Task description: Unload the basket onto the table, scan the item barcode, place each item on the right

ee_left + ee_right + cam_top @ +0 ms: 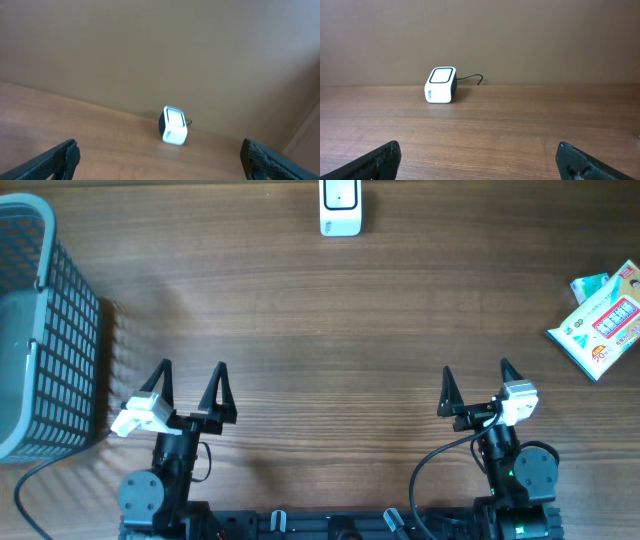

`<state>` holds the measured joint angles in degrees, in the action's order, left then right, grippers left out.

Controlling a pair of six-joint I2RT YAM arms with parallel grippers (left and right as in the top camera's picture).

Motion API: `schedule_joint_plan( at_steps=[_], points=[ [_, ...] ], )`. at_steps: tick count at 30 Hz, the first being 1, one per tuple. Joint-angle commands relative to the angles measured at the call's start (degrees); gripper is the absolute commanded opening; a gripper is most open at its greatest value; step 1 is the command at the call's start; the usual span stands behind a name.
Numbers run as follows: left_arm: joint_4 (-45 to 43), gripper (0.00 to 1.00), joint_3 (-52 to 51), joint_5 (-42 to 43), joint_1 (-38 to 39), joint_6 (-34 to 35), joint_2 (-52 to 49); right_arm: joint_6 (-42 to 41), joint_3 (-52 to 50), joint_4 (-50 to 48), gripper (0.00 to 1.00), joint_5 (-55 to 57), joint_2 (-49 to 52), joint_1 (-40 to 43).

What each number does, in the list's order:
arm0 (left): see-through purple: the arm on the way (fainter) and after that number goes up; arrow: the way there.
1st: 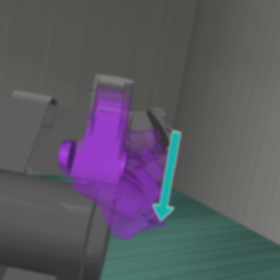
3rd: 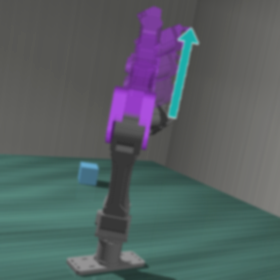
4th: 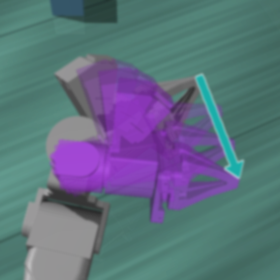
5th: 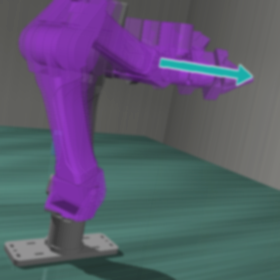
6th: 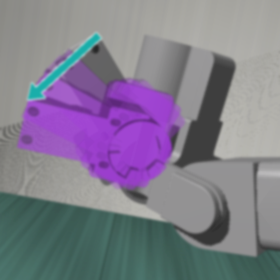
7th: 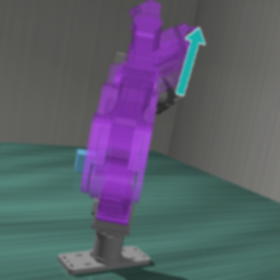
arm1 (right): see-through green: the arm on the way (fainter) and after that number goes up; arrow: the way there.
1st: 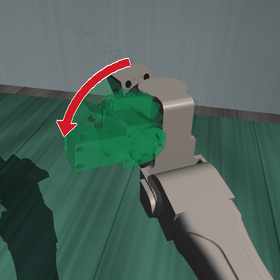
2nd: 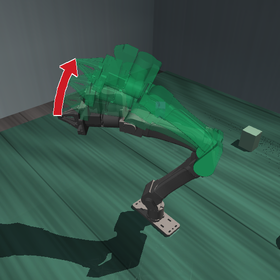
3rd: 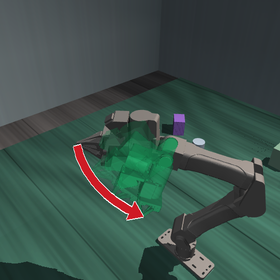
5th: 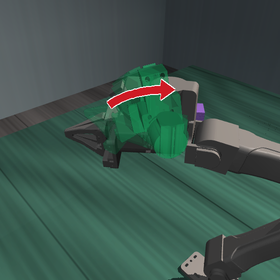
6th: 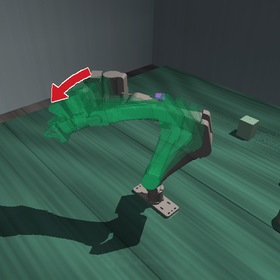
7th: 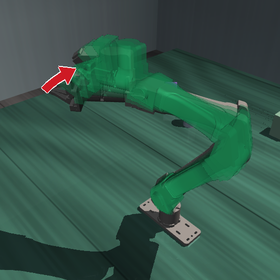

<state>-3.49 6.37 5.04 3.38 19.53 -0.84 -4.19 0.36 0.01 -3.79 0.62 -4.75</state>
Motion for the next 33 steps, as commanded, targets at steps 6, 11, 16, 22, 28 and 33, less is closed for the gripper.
schedule_joint_plan(
  at_steps=[6,11,16,22,28,33],
  points=[
    [-2.9,1.00,-6.0,-0.6,-2.1,-1.4,0.7,0.8,-0.1,-0.1,1.00,0.4,-0.4,-0.2],
    [5.6,1.00,-6.0,-0.6,-2.2,-3.1,0.7,0.8,-0.1,-0.1,1.00,0.4,-0.4,-0.2],
    [7.6,1.00,-6.0,0.7,-2.0,-13.4,0.7,0.8,-0.1,-0.1,1.00,0.4,-0.4,-0.2],
    [7.7,1.00,-6.0,0.6,-1.3,-19.2,0.7,0.8,-0.1,-0.1,1.00,0.4,-0.4,-0.2],
    [8.0,1.00,-6.0,-2.6,-1.2,-20.9,0.7,0.8,-0.1,-0.1,1.00,0.4,-0.4,-0.2],
    [8.0,1.00,-6.0,-4.2,-1.2,-20.9,0.7,0.8,-0.1,-0.1,1.00,0.4,-0.4,-0.2]
  ],
)
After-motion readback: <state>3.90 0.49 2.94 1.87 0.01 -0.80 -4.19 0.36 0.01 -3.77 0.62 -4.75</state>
